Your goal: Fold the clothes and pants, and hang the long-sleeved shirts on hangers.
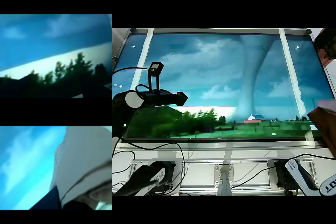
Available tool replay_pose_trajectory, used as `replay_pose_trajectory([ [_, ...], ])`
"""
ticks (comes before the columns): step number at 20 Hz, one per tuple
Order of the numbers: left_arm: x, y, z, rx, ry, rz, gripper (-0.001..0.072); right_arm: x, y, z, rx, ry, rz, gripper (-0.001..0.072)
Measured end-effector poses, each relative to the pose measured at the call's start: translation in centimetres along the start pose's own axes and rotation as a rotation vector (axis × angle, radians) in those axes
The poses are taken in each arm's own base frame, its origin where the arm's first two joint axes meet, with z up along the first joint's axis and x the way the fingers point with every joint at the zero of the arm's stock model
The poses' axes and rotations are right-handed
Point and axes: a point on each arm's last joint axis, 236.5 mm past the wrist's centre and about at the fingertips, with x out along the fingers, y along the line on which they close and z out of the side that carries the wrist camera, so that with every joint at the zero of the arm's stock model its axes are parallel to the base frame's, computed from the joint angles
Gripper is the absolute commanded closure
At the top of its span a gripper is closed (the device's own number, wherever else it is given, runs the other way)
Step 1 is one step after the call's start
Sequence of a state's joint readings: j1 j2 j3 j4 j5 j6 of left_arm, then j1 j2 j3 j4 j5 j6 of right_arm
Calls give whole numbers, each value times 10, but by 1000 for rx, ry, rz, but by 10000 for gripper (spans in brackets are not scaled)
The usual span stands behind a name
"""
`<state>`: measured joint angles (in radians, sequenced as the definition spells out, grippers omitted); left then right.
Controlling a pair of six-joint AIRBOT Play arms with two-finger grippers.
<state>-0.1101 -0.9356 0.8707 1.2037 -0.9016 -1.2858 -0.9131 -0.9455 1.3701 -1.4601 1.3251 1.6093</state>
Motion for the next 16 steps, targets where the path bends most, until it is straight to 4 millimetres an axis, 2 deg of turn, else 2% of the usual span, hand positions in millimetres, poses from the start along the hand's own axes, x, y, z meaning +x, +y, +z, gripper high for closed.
replay_pose_trajectory([
  [3, 0, 0, 0, 0, 0, 0, 15, -5, -65, -6, 106, 21, -152, 706],
  [4, 0, 0, 0, 0, 0, 0, 15, -5, -82, -12, 135, 43, -190, 705],
  [6, 0, 0, 0, 0, 0, 0, 15, -1, -101, -26, 175, 90, -231, 687],
  [7, 0, 0, 0, 0, 0, 0, 15, 1, -107, -32, 187, 108, -243, 518],
  [8, 0, 0, 0, 0, 0, 0, 15, 3, -112, -36, 197, 120, -254, 229],
  [9, 0, 0, 0, 0, 0, 0, 15, 5, -115, -39, 204, 128, -260, 21],
  [16, 0, 0, 0, 0, 0, 0, 15, 10, -123, -42, 217, 130, -273, 37],
])
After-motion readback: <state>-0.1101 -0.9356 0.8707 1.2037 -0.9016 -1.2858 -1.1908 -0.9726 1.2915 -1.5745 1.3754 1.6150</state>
